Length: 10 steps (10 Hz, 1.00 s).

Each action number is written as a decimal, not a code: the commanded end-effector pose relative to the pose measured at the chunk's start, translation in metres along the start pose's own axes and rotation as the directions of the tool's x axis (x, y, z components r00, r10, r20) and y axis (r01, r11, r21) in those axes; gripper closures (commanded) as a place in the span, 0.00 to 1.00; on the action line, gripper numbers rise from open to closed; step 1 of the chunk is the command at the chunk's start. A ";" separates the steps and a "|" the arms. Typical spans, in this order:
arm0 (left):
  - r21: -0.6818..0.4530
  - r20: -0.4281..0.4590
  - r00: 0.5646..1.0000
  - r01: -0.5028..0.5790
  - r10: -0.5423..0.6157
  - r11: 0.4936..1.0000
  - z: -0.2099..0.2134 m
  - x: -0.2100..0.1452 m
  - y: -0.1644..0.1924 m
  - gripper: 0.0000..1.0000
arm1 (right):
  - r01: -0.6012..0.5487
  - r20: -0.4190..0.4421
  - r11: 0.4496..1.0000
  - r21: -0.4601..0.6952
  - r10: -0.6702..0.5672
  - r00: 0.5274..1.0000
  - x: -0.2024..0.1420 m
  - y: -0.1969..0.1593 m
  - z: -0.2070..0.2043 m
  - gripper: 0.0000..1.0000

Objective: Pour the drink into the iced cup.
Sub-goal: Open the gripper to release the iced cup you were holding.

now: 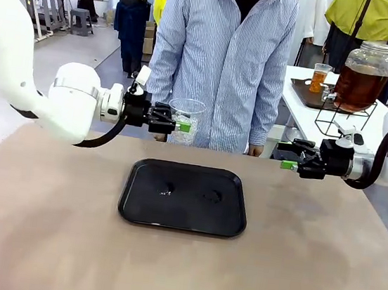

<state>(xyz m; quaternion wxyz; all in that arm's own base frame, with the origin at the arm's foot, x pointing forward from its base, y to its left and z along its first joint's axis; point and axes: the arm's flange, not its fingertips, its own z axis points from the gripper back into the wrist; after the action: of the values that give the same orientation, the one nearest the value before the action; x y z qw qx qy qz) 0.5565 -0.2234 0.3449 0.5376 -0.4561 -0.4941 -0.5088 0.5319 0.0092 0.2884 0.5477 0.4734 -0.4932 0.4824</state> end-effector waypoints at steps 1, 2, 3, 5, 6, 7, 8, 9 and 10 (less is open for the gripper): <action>0.000 0.005 1.000 0.016 -0.016 1.000 0.000 0.002 -0.001 0.39 | -0.003 -0.001 1.000 0.003 0.003 1.000 0.003 -0.002 -0.001 0.00; 0.000 0.005 1.000 0.016 -0.016 1.000 0.000 0.002 -0.001 0.39 | -0.003 -0.001 1.000 0.003 0.003 1.000 0.003 -0.002 -0.001 0.00; 0.000 0.005 1.000 0.016 -0.016 1.000 0.000 0.002 -0.001 0.39 | -0.003 -0.001 1.000 0.003 0.003 1.000 0.003 -0.002 -0.001 0.00; 0.000 0.005 1.000 0.016 -0.016 1.000 0.000 0.002 -0.001 0.39 | -0.003 -0.001 1.000 0.003 0.003 1.000 0.003 -0.002 -0.001 0.00; 0.000 0.005 1.000 0.016 -0.016 1.000 0.000 0.002 -0.001 0.39 | -0.003 -0.001 1.000 0.003 0.003 1.000 0.003 -0.002 -0.001 0.00; 0.000 0.005 1.000 0.016 -0.016 1.000 0.000 0.002 -0.001 0.39 | -0.003 -0.001 1.000 0.003 0.003 1.000 0.003 -0.002 -0.001 0.00; 0.000 0.005 1.000 0.016 -0.016 1.000 0.000 0.002 -0.001 0.39 | -0.003 -0.001 1.000 0.003 0.003 1.000 0.003 -0.002 -0.001 0.00; 0.000 0.005 1.000 0.016 -0.016 1.000 0.000 0.002 -0.001 0.39 | -0.003 -0.001 1.000 0.003 0.003 1.000 0.003 -0.002 -0.001 0.00; 0.000 0.005 1.000 0.016 -0.016 1.000 0.000 0.002 -0.001 0.39 | -0.003 -0.001 1.000 0.003 0.003 1.000 0.003 -0.002 -0.001 0.00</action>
<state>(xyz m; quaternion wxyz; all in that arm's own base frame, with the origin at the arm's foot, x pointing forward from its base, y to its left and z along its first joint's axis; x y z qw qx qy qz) 0.5565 -0.2234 0.3449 0.5376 -0.4560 -0.4941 -0.5088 0.5319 0.0092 0.2884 0.5477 0.4734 -0.4932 0.4824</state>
